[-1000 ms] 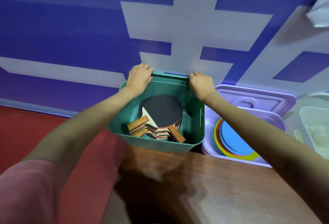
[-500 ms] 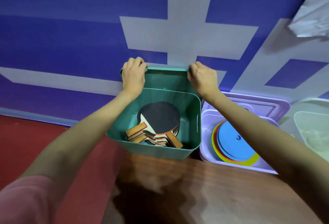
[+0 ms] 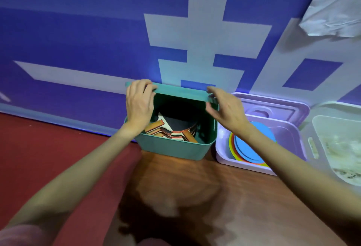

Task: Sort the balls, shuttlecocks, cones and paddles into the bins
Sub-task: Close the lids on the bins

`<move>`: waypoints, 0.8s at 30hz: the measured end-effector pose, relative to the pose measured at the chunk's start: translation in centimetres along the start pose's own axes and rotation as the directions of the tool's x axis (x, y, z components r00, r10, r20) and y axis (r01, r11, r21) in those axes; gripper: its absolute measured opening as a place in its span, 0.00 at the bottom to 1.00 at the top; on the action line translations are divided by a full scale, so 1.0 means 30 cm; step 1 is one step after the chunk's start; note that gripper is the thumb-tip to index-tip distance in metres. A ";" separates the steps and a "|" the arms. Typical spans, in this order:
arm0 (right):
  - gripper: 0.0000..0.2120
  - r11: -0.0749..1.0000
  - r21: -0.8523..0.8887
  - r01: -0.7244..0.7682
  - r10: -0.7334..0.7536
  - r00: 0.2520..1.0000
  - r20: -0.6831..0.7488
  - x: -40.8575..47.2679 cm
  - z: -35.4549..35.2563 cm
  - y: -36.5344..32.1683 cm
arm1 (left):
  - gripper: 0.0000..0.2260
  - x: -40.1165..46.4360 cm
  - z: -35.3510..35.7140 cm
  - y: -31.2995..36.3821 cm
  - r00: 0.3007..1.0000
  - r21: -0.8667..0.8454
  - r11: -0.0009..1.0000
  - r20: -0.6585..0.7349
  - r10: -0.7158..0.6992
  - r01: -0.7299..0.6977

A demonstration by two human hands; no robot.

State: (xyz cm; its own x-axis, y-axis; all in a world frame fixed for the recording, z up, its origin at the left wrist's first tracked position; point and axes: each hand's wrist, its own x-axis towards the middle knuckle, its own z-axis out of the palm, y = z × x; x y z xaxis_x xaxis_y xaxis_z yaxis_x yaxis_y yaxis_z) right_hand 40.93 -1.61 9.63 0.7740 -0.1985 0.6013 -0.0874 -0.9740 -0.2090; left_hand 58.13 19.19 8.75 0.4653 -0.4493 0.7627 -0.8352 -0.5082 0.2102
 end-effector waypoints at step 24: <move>0.15 0.985 0.154 -0.078 0.050 0.983 0.176 -0.355 0.170 -0.100 | 0.10 -0.356 -0.035 -0.124 0.915 -0.049 0.974 0.333 0.227 -0.223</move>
State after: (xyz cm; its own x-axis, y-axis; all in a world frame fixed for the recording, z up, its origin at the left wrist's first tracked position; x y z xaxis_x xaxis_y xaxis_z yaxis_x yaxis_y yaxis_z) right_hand 36.16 3.98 -0.09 0.8668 -0.2250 0.4449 -0.0500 -0.9271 -0.3714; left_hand 55.95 26.64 0.48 0.3343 -0.7712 0.5418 -0.9313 -0.3586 0.0643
